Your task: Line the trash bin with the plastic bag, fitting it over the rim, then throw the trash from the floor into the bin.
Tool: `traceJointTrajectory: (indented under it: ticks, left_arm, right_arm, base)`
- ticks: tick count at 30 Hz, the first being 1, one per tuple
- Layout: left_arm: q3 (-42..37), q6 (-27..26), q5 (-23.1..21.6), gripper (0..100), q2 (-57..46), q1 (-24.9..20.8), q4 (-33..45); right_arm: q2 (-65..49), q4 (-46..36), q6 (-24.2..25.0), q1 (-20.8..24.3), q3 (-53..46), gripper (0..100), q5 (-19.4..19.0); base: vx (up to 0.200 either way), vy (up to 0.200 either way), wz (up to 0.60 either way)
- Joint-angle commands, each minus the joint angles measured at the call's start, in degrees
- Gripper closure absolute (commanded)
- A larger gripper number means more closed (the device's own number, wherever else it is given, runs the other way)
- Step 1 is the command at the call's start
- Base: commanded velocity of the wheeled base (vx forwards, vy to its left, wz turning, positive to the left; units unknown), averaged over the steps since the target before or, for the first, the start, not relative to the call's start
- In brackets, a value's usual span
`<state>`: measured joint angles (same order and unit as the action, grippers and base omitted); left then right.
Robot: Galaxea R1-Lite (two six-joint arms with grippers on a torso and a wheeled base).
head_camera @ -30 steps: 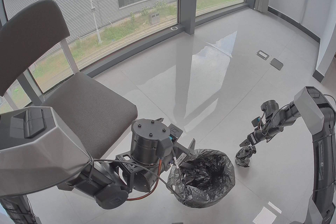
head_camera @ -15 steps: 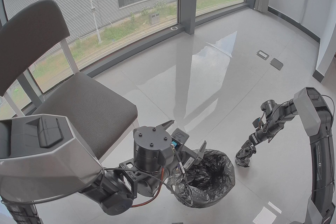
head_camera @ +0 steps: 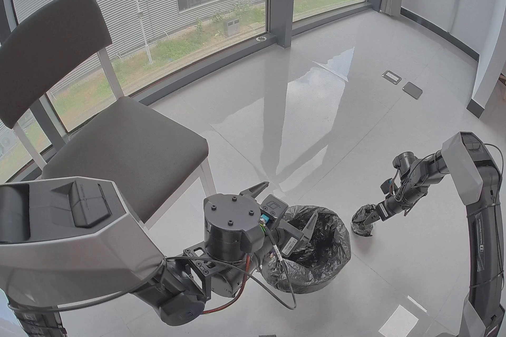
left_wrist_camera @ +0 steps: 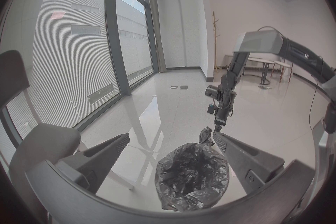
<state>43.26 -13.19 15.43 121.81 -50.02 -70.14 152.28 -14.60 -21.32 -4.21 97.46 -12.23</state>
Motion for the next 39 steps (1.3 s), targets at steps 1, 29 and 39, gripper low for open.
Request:
traceJointTrajectory:
  ticks: [1,29,39]
  left_arm:
    - [0.24,0.18,-0.14,0,1.59,-0.08,-1.13]
    - [-0.11,2.29,0.56,0,4.67,-2.98,-2.8]
    - [-0.29,3.08,0.65,0,5.55,-4.65,-4.47]
  right_arm:
    - [0.21,5.64,1.02,-0.45,-0.17,0,0.01]
    - [16.11,19.97,4.8,-0.01,16.62,0,0.98]
    - [21.39,13.64,4.8,0.16,17.13,0,1.07]
  base:
    - [0.0,0.0,0.0]
    - [0.0,0.0,0.0]
    - [0.0,0.0,0.0]
